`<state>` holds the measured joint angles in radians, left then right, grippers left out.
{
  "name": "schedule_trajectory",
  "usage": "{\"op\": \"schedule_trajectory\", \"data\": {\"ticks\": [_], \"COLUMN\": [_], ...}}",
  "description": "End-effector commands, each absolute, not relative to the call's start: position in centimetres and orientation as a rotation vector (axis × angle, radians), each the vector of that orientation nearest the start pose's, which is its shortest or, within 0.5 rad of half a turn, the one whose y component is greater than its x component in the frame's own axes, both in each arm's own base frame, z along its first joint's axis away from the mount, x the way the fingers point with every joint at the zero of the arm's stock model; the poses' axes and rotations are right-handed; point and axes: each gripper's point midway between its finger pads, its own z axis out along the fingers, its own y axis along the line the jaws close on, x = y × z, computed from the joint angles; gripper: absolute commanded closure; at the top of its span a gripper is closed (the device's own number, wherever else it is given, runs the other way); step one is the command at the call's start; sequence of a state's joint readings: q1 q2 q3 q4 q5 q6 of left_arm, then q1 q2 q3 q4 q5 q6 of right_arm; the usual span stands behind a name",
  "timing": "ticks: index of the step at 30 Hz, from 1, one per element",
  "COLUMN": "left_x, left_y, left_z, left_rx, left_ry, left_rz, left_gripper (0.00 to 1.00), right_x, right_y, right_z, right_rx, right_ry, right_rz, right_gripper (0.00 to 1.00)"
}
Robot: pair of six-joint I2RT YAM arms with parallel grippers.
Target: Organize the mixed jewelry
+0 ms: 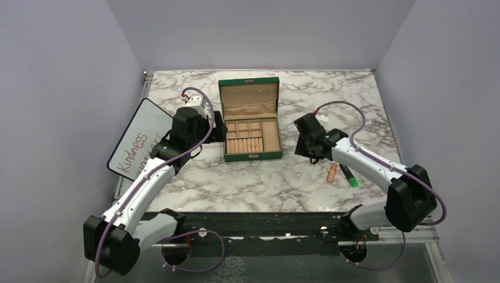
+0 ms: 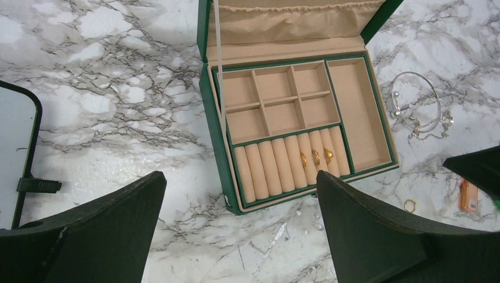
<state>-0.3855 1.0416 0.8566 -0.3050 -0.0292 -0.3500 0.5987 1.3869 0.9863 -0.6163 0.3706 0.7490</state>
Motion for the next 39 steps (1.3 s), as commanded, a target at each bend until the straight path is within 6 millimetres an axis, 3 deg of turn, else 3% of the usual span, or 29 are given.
{"op": "schedule_trajectory", "data": {"ticks": [1,5,10,20,25,39], "left_x": [31.3,31.3,31.3,31.4,31.5,31.5], "left_y": [-14.5,-15.1,-15.3,-15.2,-15.1,-15.2], "left_z": [20.4,20.3,19.5,19.4,19.2,19.1], "left_rx": [0.063,0.08,0.078,0.071,0.068,0.062], "left_ry": [2.069,2.074,2.103,2.109,2.112,2.118], "left_rz": [-0.474,-0.504,-0.515,-0.5,-0.5,-0.503], "left_gripper": [0.01,0.01,0.01,0.01,0.01,0.01], "right_x": [25.9,24.5,24.5,24.6,24.4,22.6], "right_y": [14.4,14.5,14.6,15.0,14.2,13.1], "right_z": [7.4,4.8,3.0,1.4,0.7,1.1], "right_rx": [0.214,0.149,0.103,0.071,0.111,0.157], "right_ry": [2.618,2.735,2.783,2.822,2.843,2.862], "right_rz": [0.067,0.059,0.021,0.017,-0.06,-0.085], "right_gripper": [0.54,0.57,0.6,0.62,0.62,0.68]}}
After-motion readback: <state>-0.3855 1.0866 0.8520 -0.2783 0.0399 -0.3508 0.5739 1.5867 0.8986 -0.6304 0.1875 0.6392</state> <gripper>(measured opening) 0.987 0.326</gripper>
